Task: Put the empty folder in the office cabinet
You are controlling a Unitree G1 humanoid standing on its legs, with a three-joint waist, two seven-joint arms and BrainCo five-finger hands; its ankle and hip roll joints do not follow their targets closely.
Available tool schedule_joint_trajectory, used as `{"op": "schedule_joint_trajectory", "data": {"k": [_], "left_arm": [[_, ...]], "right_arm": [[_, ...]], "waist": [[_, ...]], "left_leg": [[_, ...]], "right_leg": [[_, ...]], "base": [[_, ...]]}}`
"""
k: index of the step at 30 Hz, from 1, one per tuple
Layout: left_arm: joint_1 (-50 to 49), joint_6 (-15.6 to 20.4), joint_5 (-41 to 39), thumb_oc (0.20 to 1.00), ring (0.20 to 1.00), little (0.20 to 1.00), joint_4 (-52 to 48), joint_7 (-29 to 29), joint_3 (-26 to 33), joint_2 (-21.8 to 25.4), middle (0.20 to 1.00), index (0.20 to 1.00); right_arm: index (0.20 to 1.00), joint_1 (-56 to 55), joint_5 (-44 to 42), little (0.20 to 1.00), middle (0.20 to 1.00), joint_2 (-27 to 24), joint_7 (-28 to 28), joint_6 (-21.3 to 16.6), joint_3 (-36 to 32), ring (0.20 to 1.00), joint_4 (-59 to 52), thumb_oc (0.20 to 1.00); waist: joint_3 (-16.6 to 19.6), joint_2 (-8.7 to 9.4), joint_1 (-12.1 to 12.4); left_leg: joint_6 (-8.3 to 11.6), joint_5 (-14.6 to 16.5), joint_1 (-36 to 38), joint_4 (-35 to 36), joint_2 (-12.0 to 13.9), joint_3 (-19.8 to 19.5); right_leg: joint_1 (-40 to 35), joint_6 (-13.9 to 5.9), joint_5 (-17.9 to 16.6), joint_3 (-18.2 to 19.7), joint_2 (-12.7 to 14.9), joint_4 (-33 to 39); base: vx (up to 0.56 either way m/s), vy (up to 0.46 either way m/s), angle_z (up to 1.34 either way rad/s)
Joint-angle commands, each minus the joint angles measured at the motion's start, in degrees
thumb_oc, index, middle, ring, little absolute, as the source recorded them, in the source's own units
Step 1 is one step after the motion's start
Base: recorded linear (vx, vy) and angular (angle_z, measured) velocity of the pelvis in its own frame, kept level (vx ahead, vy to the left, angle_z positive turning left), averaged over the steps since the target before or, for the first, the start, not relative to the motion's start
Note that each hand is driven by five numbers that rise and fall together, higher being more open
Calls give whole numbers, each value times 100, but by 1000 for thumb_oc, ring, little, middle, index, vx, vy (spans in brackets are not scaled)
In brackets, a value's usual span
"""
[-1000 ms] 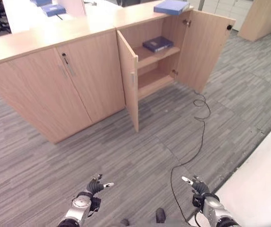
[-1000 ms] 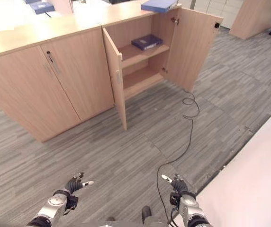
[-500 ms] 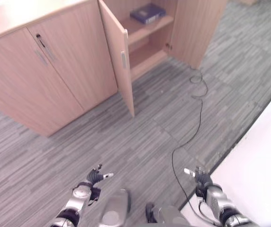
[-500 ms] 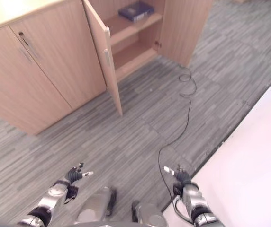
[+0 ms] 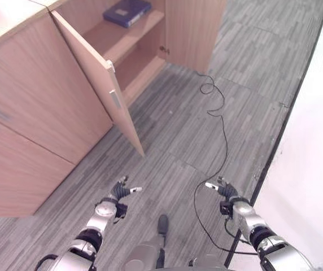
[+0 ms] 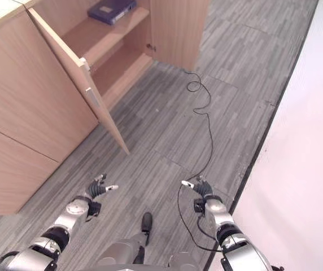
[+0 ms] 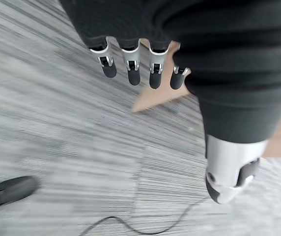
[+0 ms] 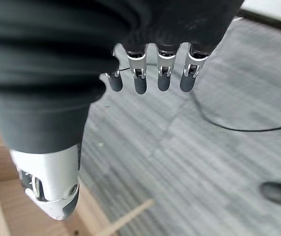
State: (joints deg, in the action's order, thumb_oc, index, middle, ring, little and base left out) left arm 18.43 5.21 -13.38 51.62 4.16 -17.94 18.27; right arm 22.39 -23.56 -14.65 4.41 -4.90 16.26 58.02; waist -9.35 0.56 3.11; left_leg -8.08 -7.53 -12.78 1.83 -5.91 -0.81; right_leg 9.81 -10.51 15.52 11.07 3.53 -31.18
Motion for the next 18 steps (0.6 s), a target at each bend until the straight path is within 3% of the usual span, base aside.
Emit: {"op": "schedule_joint_trajectory", "data": {"k": [1, 3, 6, 9, 12, 13, 14, 17, 18], "left_arm": [[-88, 193, -245, 1000, 1000, 1000, -44, 145, 296, 124, 1000, 1000], [-34, 218, -311, 1000, 1000, 1000, -17, 151, 266, 139, 1000, 1000], [83, 222, -339, 1000, 1000, 1000, 82, 142, 215, 172, 1000, 1000], [250, 226, -421, 1000, 1000, 1000, 272, 153, 211, 224, 1000, 1000], [222, 223, -311, 1000, 1000, 1000, 307, 99, 209, 196, 1000, 1000], [170, 192, -280, 1000, 1000, 1000, 356, 69, 186, 153, 1000, 1000], [140, 199, -222, 1000, 1000, 1000, 385, 76, 123, 86, 1000, 1000], [84, 192, -205, 1000, 1000, 1000, 363, 71, 106, 51, 1000, 1000], [-122, 189, -237, 1000, 1000, 1000, 387, 43, 171, -70, 1000, 1000]], "right_arm": [[1000, 52, -9, 1000, 1000, -81, 59, -217, 70, 1000, -437, 1000], [1000, 60, 43, 1000, 1000, -88, 57, -233, 127, 1000, -445, 1000], [1000, 123, 34, 1000, 1000, -133, 78, -246, 164, 1000, -433, 1000], [1000, 253, -113, 1000, 1000, -191, 75, -260, 178, 1000, -368, 1000], [1000, 14, -265, 1000, 1000, -246, 97, -312, -35, 1000, -398, 1000], [1000, -85, -313, 1000, 1000, -251, 85, -296, -101, 1000, -361, 1000], [1000, -251, -335, 1000, 1000, -307, 88, -306, -197, 1000, -436, 1000], [1000, -377, -317, 1000, 1000, -364, 82, -301, -244, 1000, -487, 1000], [1000, -643, -238, 1000, 1000, -525, 31, -280, -322, 1000, -515, 1000]], "waist": [[-247, -25, 80], [-247, 14, 85], [-296, 25, -9], [-588, 41, -352], [-666, -23, -675], [-659, -52, -763], [-595, -78, -882], [-538, -129, -930], [-402, -315, -1041]], "left_leg": [[795, 425, -160, -254, 609, 10], [834, 566, -10, -258, 634, 38], [847, 794, 188, -292, 626, -26], [915, 1554, 638, -788, 588, -382], [1049, 2197, 1122, -1140, 698, -890], [1106, 2313, 1450, -1100, 827, -1062], [1164, 2344, 1701, -953, 875, -1249], [1204, 2326, 1811, -851, 953, -1299], [1381, 2093, 1990, -609, 1332, -1385]], "right_leg": [[-459, -47, -1577, -460, 343, 1284], [-444, 24, -1385, -805, 443, 1860], [-206, 85, -1309, -979, 410, 2289], [701, -2, -1898, -1031, 559, 2948], [1313, -141, -2168, -255, 707, 2973], [1444, -156, -2258, -236, 751, 2808], [1280, -224, -2336, -135, 800, 2731], [1248, -228, -2328, -55, 786, 2624], [1318, -180, -2149, 9, 692, 2136]], "base": [[195, 14, -12], [171, -17, -19], [206, -37, -26], [396, -184, 23], [541, -324, 57], [654, -462, 118], [403, -290, 111], [203, -186, 102], [199, -260, 16]]}}
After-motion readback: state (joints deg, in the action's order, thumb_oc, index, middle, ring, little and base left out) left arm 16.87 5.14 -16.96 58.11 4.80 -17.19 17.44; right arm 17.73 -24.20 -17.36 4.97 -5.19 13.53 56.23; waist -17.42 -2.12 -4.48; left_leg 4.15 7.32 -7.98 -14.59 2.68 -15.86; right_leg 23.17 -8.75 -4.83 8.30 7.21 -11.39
